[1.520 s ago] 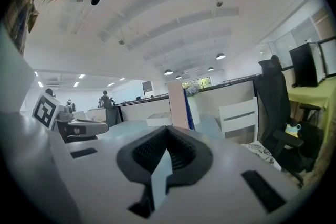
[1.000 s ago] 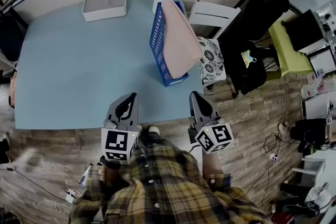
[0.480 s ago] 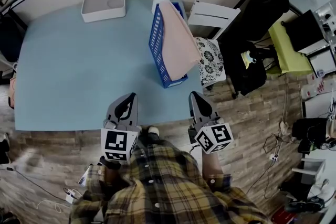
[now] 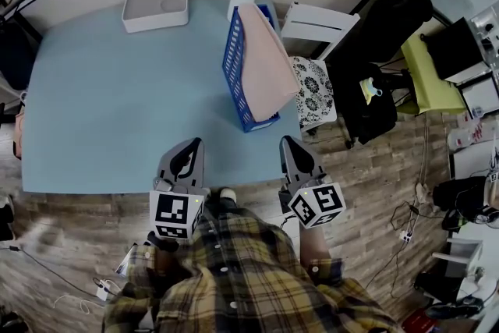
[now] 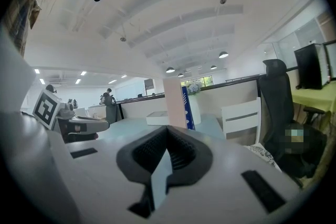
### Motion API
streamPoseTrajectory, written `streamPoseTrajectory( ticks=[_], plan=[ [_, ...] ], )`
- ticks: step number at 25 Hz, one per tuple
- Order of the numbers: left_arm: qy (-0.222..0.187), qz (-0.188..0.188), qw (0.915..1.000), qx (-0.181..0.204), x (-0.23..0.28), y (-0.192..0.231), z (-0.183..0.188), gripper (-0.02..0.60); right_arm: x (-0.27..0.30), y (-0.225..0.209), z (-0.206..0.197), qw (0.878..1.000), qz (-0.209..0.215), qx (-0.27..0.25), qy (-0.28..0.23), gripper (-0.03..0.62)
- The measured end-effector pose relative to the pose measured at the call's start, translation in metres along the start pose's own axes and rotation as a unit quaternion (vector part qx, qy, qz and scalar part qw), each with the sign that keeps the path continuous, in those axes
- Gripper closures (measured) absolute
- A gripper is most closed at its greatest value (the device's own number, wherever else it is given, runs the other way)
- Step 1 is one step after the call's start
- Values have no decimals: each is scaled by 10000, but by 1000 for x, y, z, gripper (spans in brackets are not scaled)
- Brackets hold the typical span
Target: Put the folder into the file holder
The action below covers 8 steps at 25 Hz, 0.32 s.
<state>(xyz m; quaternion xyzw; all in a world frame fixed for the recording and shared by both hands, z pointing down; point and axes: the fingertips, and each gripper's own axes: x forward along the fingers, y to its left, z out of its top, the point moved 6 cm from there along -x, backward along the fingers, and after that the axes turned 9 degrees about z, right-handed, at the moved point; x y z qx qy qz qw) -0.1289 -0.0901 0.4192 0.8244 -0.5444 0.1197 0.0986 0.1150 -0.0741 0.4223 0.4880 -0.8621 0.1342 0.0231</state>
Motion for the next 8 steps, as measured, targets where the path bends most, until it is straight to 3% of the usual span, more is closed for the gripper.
streamPoseTrajectory(
  ticks=[8],
  plan=[
    [-23,-44,10000,33,6,-1,2,589,5,-2,0,10000,37,-52,45,592]
  ],
)
